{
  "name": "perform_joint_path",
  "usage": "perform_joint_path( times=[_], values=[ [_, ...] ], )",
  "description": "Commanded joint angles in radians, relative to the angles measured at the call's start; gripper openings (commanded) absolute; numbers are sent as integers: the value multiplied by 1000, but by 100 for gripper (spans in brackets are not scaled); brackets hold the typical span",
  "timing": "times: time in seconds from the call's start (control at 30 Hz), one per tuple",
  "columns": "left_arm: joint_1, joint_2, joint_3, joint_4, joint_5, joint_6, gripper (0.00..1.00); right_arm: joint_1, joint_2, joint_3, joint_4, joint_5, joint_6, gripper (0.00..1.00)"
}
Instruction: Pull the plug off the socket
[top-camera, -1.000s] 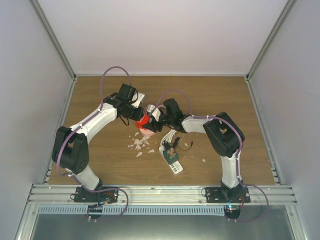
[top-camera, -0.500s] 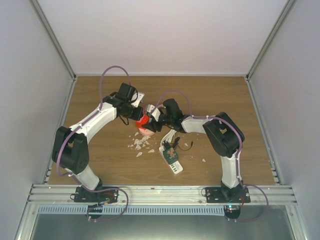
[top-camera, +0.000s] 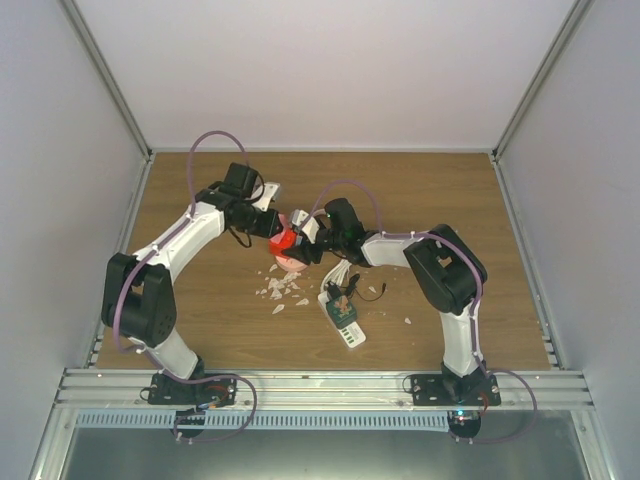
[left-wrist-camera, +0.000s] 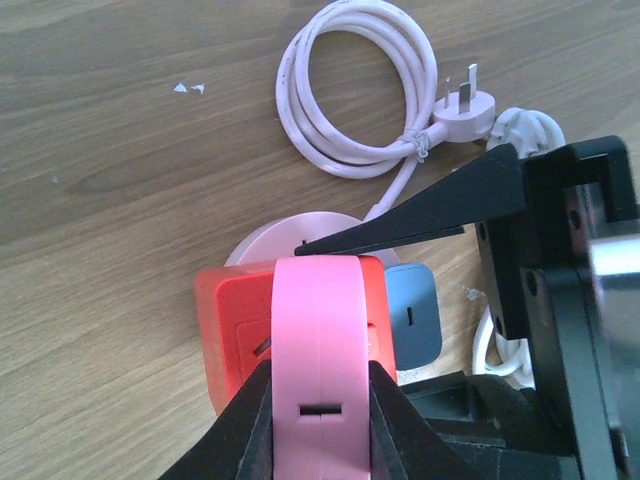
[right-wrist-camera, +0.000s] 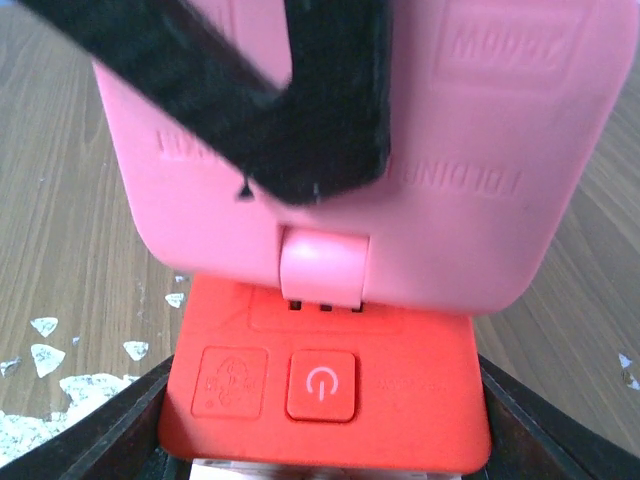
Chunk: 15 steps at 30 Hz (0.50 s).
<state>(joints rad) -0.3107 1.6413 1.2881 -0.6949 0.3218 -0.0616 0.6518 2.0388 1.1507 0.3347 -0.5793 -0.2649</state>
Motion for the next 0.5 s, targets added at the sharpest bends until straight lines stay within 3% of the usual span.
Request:
perform_joint_path(
  times=[0.0, 0.27, 0.47],
  values=[
    [22, -85, 28, 38, 62, -4, 5, -9, 57, -36, -105, 79, -23, 15],
    [44, -90, 21, 38, 94, -11, 5, -9, 62, -32, -110, 76, -23, 16],
    [85, -124, -23, 50, 156, 0, 4, -14, 42, -6, -161, 37, -46, 31]
  ],
)
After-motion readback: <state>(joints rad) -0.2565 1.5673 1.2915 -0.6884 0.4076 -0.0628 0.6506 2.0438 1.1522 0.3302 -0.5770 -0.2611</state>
